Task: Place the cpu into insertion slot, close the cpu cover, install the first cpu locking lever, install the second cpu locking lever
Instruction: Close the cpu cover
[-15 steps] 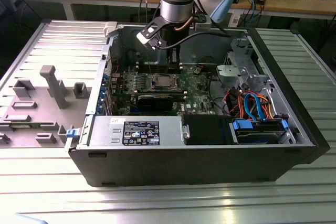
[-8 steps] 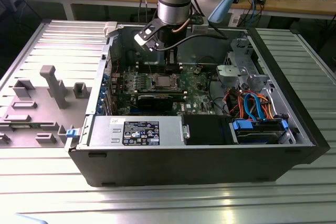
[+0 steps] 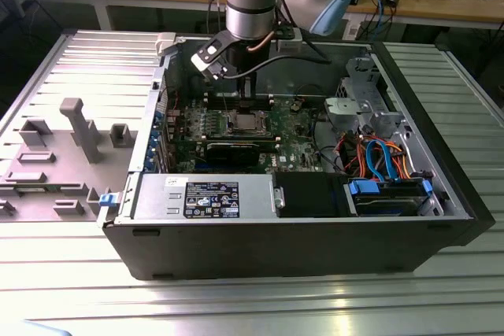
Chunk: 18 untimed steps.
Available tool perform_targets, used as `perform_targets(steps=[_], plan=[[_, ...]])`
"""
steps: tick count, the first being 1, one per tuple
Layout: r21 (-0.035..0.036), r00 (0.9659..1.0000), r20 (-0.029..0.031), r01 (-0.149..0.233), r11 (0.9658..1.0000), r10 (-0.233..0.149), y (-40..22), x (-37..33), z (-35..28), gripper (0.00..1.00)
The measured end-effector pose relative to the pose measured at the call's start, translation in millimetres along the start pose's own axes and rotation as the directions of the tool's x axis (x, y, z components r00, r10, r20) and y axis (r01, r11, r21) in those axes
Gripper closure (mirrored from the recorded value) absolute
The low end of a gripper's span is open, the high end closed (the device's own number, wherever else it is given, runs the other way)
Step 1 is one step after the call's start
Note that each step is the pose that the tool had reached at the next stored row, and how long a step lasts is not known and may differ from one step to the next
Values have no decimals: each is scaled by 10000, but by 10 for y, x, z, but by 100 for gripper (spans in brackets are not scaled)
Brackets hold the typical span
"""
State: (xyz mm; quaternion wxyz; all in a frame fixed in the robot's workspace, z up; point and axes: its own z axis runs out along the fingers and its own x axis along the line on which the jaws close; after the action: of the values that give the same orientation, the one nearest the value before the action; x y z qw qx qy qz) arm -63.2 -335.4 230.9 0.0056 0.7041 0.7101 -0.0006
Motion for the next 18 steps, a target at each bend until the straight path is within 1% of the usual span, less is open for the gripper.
perform_targets(steps=[2,5,6,10,11,14,16,17,18], plan=[[13,10000,-3,31,10000,-31,-34,1,21,89],[32,9997,-6,244,9997,-244,-45,0,55,89],[42,9995,-6,309,9995,-309,-58,0,70,89],[43,9994,-22,350,9994,-350,-114,1,111,89],[43,9994,-22,350,9994,-350,-124,1,133,89],[50,9994,-22,351,9994,-351,-131,1,177,89],[64,9994,-23,349,9994,-349,-132,2,194,89],[73,9994,-23,349,9994,-349,-132,2,204,89],[104,9994,-25,351,9993,-350,-132,2,222,89]])
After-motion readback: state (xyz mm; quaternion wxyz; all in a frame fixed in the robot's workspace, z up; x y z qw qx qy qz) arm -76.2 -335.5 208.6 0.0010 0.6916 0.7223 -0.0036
